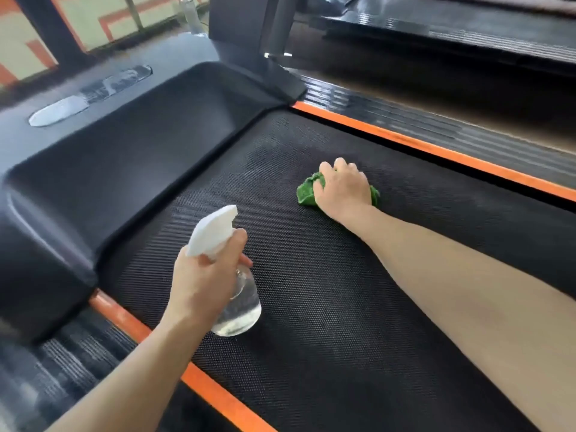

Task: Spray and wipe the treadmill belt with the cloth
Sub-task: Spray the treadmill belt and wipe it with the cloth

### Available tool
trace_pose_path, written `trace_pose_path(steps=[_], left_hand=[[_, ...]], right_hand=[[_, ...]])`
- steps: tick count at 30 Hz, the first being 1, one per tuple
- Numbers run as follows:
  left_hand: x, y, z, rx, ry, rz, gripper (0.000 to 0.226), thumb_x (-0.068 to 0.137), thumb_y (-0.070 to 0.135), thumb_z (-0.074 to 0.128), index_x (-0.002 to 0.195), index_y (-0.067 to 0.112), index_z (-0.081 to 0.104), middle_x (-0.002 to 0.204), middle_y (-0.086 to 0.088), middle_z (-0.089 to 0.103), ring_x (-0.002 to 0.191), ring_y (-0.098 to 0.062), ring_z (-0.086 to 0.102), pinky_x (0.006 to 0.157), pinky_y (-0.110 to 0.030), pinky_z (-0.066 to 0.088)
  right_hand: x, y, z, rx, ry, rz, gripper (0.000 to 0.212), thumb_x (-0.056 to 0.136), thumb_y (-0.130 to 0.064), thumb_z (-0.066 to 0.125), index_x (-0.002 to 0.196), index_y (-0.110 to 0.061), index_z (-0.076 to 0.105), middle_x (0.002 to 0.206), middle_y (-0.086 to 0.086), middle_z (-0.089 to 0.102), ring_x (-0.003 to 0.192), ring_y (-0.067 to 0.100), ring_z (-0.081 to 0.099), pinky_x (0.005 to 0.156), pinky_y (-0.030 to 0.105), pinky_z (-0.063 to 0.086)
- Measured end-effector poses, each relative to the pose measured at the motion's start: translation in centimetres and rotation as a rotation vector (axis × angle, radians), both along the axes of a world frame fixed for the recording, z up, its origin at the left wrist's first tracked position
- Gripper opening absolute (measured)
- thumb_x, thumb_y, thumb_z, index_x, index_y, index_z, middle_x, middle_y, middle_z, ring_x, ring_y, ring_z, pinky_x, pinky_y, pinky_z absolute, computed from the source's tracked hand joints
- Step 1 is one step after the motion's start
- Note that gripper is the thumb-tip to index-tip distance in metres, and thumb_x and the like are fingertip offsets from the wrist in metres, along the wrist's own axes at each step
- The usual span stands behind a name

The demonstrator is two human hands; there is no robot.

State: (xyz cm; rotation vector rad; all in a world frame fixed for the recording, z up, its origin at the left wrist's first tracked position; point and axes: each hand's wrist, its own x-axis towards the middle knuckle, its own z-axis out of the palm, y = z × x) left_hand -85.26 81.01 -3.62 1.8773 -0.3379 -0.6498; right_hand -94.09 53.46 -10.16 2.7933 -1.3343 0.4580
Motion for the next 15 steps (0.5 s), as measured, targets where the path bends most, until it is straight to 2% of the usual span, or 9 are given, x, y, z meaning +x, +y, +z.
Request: trace_pose_path(steps=[2, 4, 6, 8, 10, 13, 15], left_hand=[[0.2, 0.0, 0.1, 0.002, -0.012, -0.02, 0.036, 0.096, 0.041, 0.074, 0.074, 0.013, 0.08, 0.07, 0.001, 0.078, 0.049, 0.002, 0.059, 0.055, -0.015, 0.048], [0.3, 0.0, 0.3, 0.006, 0.008, -0.029, 0.035, 0.097, 0.042, 0.073, 0.077, 0.014, 0.08, 0.071, 0.002, 0.079, 0.051, 0.001, 0.06, 0.051, -0.012, 0.048], [0.5, -0.3, 0.5, 0.024, 0.031, -0.023, 0.038, 0.098, 0.043, 0.071, 0.074, 0.014, 0.08, 0.069, 0.002, 0.079, 0.054, -0.004, 0.063, 0.055, -0.019, 0.052], [0.8, -0.5, 0.8, 0.049, 0.043, -0.004, 0.039, 0.099, 0.045, 0.069, 0.072, 0.019, 0.078, 0.074, 0.001, 0.081, 0.06, -0.01, 0.064, 0.061, -0.026, 0.049], [1.3, -0.5, 0.9, 0.037, 0.069, 0.009, 0.037, 0.1, 0.046, 0.067, 0.076, 0.02, 0.078, 0.081, -0.002, 0.083, 0.065, -0.014, 0.066, 0.06, -0.026, 0.049], [1.8, -0.4, 0.5, 0.048, 0.094, 0.009, 0.039, 0.097, 0.051, 0.069, 0.081, 0.017, 0.08, 0.074, -0.005, 0.079, 0.062, -0.016, 0.066, 0.069, -0.033, 0.057], [1.9, -0.6, 0.2, 0.058, 0.109, -0.012, 0.041, 0.095, 0.054, 0.07, 0.079, 0.016, 0.078, 0.064, -0.005, 0.072, 0.058, -0.018, 0.064, 0.071, -0.037, 0.058]], right_hand=[[0.9, 0.6, 0.4, -0.012, -0.001, -0.052, 0.03, 0.098, -0.039, 0.04, 0.113, -0.017, 0.054, 0.113, 0.01, 0.053, 0.102, 0.032, 0.05, 0.084, 0.043, 0.039], [-0.4, 3.9, 0.4, -0.025, -0.021, 0.014, 0.029, 0.094, -0.038, 0.041, 0.106, -0.016, 0.055, 0.105, 0.011, 0.054, 0.095, 0.033, 0.051, 0.079, 0.043, 0.042], [-3.6, 10.6, 0.4, -0.004, -0.098, 0.213, 0.024, 0.088, -0.036, 0.045, 0.095, -0.015, 0.055, 0.095, 0.009, 0.052, 0.084, 0.032, 0.05, 0.071, 0.044, 0.045], [-8.0, 18.2, 0.6, 0.076, -0.096, 0.418, 0.019, 0.084, -0.036, 0.054, 0.09, -0.018, 0.054, 0.093, 0.006, 0.051, 0.081, 0.029, 0.048, 0.069, 0.041, 0.043], [-11.3, 22.4, 0.9, 0.122, -0.093, 0.583, 0.02, 0.081, -0.037, 0.062, 0.088, -0.019, 0.055, 0.092, 0.003, 0.051, 0.079, 0.025, 0.046, 0.067, 0.038, 0.041], [-12.0, 21.2, 0.9, 0.066, -0.045, 0.771, 0.018, 0.086, -0.037, 0.062, 0.085, -0.019, 0.056, 0.089, 0.002, 0.05, 0.076, 0.022, 0.044, 0.066, 0.035, 0.038], [-9.0, 18.1, 0.7, 0.035, -0.038, 0.781, 0.017, 0.087, -0.035, 0.059, 0.086, -0.019, 0.054, 0.089, 0.003, 0.05, 0.077, 0.024, 0.045, 0.067, 0.037, 0.04]])
